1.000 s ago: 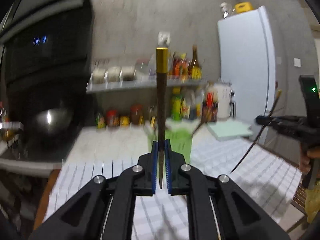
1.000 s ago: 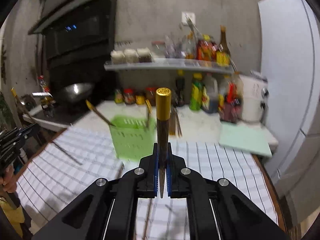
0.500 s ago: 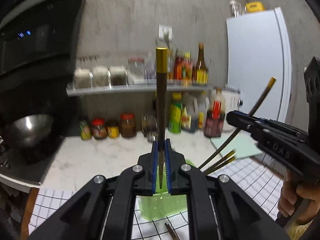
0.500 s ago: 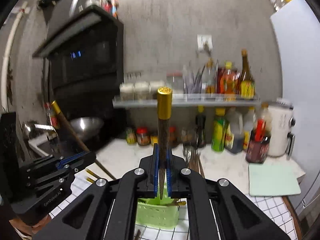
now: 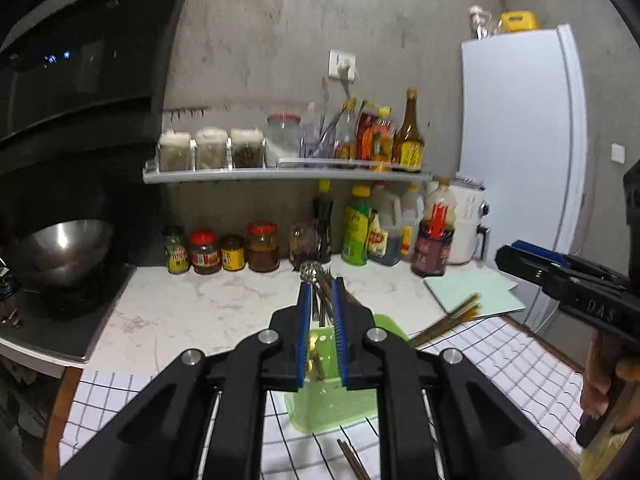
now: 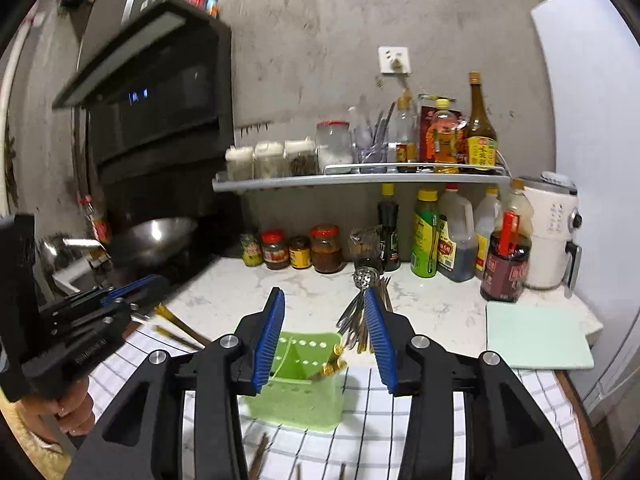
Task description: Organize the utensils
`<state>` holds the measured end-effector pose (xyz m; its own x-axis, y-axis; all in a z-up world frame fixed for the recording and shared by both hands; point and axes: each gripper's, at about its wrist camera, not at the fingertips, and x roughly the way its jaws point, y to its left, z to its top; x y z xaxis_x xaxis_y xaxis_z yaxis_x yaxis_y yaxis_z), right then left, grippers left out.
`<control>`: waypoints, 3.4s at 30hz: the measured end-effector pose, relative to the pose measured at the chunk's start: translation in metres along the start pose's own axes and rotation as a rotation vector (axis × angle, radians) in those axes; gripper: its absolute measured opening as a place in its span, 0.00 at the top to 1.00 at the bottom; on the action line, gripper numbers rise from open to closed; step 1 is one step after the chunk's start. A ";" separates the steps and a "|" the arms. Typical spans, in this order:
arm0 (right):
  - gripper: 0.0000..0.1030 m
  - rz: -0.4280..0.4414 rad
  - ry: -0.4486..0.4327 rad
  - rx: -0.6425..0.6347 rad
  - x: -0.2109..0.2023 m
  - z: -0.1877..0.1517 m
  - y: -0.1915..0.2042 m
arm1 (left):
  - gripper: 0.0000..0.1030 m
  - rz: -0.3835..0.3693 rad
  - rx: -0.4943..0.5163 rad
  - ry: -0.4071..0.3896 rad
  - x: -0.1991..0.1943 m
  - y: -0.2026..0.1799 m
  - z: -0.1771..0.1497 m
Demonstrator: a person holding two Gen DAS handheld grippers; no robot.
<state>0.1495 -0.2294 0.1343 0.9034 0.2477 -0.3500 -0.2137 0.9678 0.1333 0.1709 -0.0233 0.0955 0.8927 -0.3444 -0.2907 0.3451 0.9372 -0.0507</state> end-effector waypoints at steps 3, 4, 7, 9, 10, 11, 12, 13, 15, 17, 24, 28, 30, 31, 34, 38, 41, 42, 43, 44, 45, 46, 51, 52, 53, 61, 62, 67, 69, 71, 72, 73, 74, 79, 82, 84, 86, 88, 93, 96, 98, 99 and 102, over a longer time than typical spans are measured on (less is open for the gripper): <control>0.58 -0.018 0.024 -0.017 -0.033 -0.016 0.001 | 0.82 0.034 0.025 0.006 -0.033 -0.002 -0.011; 0.58 -0.029 0.041 -0.026 -0.041 -0.025 0.001 | 0.79 0.041 0.029 0.016 -0.044 -0.002 -0.020; 0.58 -0.027 0.108 -0.023 -0.063 -0.062 -0.001 | 0.79 0.110 0.047 0.122 -0.063 -0.003 -0.059; 0.58 -0.019 0.172 -0.004 -0.072 -0.091 -0.005 | 0.79 0.126 0.045 0.187 -0.070 -0.003 -0.085; 0.58 -0.025 0.203 0.003 -0.076 -0.108 -0.007 | 0.79 0.131 0.040 0.228 -0.073 -0.003 -0.101; 0.58 -0.037 0.234 0.005 -0.079 -0.124 -0.009 | 0.79 0.142 0.037 0.275 -0.076 -0.002 -0.119; 0.58 -0.046 0.254 0.007 -0.081 -0.135 -0.010 | 0.79 0.151 0.032 0.313 -0.078 -0.002 -0.134; 0.58 -0.060 0.283 0.013 -0.084 -0.150 -0.013 | 0.79 0.155 0.025 0.338 -0.079 -0.002 -0.144; 0.58 -0.070 0.334 0.032 -0.087 -0.173 -0.016 | 0.78 0.139 0.003 0.407 -0.082 -0.002 -0.169; 0.58 -0.072 0.382 0.058 -0.088 -0.193 -0.019 | 0.77 0.121 -0.024 0.484 -0.082 -0.003 -0.190; 0.58 -0.048 0.502 0.098 -0.076 -0.229 -0.017 | 0.74 0.045 -0.051 0.581 -0.075 -0.018 -0.216; 0.59 -0.029 0.527 0.079 -0.066 -0.232 -0.010 | 0.73 0.005 -0.033 0.594 -0.067 -0.031 -0.216; 0.61 -0.027 0.529 0.074 -0.064 -0.233 -0.009 | 0.73 -0.007 -0.023 0.596 -0.063 -0.035 -0.215; 0.67 -0.025 0.531 0.073 -0.061 -0.232 -0.008 | 0.73 -0.010 -0.020 0.596 -0.061 -0.037 -0.214; 0.76 -0.011 0.534 0.064 -0.056 -0.233 -0.005 | 0.73 -0.017 -0.021 0.599 -0.056 -0.041 -0.213; 0.82 0.008 0.550 0.039 -0.049 -0.233 0.001 | 0.73 -0.033 -0.042 0.602 -0.050 -0.039 -0.213; 0.84 -0.006 0.569 0.001 -0.043 -0.236 0.004 | 0.73 -0.052 -0.069 0.597 -0.049 -0.037 -0.213; 0.85 -0.019 0.578 -0.007 -0.042 -0.238 0.003 | 0.73 -0.054 -0.073 0.598 -0.049 -0.037 -0.214; 0.88 -0.022 0.580 -0.007 -0.042 -0.239 0.001 | 0.73 -0.055 -0.075 0.602 -0.047 -0.038 -0.214; 0.91 -0.023 0.578 -0.006 -0.043 -0.240 -0.001 | 0.73 -0.056 -0.075 0.606 -0.046 -0.039 -0.215; 0.92 -0.028 0.578 -0.001 -0.044 -0.240 -0.005 | 0.73 -0.057 -0.072 0.609 -0.045 -0.040 -0.215; 0.93 -0.034 0.580 0.000 -0.045 -0.240 -0.007 | 0.73 -0.059 -0.070 0.612 -0.044 -0.041 -0.216; 0.93 -0.112 0.576 -0.021 -0.052 -0.240 -0.022 | 0.73 -0.085 -0.085 0.619 -0.036 -0.049 -0.214; 0.93 -0.115 0.575 -0.013 -0.054 -0.240 -0.025 | 0.73 -0.091 -0.087 0.617 -0.034 -0.052 -0.212; 0.93 -0.116 0.573 -0.005 -0.054 -0.240 -0.027 | 0.73 -0.094 -0.090 0.618 -0.032 -0.055 -0.211; 0.92 -0.099 0.563 0.012 -0.057 -0.242 -0.031 | 0.73 -0.062 -0.111 0.650 -0.016 -0.065 -0.213; 0.92 -0.098 0.562 0.013 -0.056 -0.242 -0.031 | 0.73 -0.058 -0.105 0.651 -0.016 -0.066 -0.213; 0.92 -0.104 0.559 0.001 -0.055 -0.242 -0.028 | 0.73 -0.057 -0.057 0.655 -0.012 -0.074 -0.212; 0.91 -0.103 0.559 -0.002 -0.055 -0.241 -0.027 | 0.73 -0.044 -0.027 0.657 -0.011 -0.078 -0.212; 0.91 -0.105 0.559 -0.004 -0.054 -0.241 -0.026 | 0.73 -0.027 0.008 0.665 -0.009 -0.083 -0.213; 0.91 -0.105 0.559 -0.003 -0.054 -0.241 -0.026 | 0.73 -0.017 0.026 0.667 -0.008 -0.084 -0.213; 0.91 -0.105 0.559 -0.005 -0.054 -0.241 -0.026 | 0.73 -0.008 0.043 0.670 -0.007 -0.087 -0.213; 0.91 -0.106 0.559 -0.006 -0.054 -0.241 -0.026 | 0.73 -0.001 0.051 0.672 -0.007 -0.087 -0.213; 0.91 -0.115 0.555 -0.004 -0.056 -0.241 -0.030 | 0.78 0.046 0.074 0.670 -0.015 -0.067 -0.215; 0.90 -0.121 0.548 0.009 -0.057 -0.242 -0.034 | 0.88 0.078 0.075 0.668 -0.021 -0.047 -0.215; 0.90 -0.126 0.544 0.008 -0.057 -0.242 -0.034 | 0.89 0.089 0.067 0.666 -0.024 -0.035 -0.215; 0.89 -0.129 0.541 0.004 -0.057 -0.243 -0.033 | 0.89 0.052 0.046 0.656 -0.030 -0.025 -0.216; 0.78 -0.111 0.542 0.022 -0.058 -0.243 -0.034 | 0.88 0.022 0.034 0.640 -0.037 -0.020 -0.219; 0.64 -0.108 0.542 -0.001 -0.066 -0.246 -0.030 | 0.70 -0.015 0.095 0.601 -0.058 -0.023 -0.227; 0.64 -0.103 0.536 0.006 -0.072 -0.248 -0.031 | 0.70 -0.008 0.076 0.587 -0.062 -0.022 -0.231; 0.64 -0.098 0.532 0.013 -0.074 -0.248 -0.031 | 0.70 -0.008 0.045 0.579 -0.063 -0.019 -0.231; 0.65 -0.095 0.527 0.015 -0.075 -0.249 -0.032 | 0.70 -0.004 0.041 0.577 -0.064 -0.019 -0.231; 0.65 -0.085 0.520 0.014 -0.078 -0.250 -0.031 | 0.71 0.013 0.067 0.571 -0.064 -0.023 -0.232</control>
<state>-0.0073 -0.2677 -0.0744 0.6129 0.1616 -0.7735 -0.1396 0.9856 0.0952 0.0388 -0.0104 -0.1065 0.6052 -0.2316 -0.7616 0.3696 0.9291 0.0111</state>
